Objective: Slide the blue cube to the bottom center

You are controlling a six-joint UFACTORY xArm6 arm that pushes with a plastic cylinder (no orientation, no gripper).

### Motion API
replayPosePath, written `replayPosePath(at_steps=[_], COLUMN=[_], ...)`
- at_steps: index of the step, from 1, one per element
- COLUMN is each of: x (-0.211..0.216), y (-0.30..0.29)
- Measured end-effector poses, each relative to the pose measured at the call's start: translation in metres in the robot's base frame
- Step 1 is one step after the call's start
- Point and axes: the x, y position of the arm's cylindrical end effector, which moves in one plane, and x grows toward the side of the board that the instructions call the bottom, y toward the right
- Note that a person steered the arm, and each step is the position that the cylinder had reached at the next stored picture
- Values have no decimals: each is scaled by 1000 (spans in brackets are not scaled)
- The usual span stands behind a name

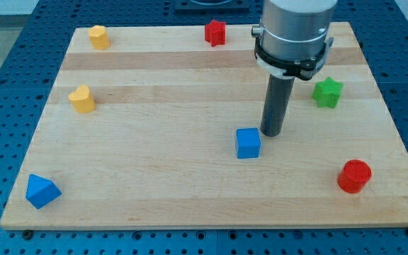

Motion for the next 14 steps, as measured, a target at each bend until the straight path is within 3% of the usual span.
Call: replayPosePath(at_steps=[3,8,10,12,14], x=[18,33,-1,-1,36], y=[-8,-84,-103,-136,-138])
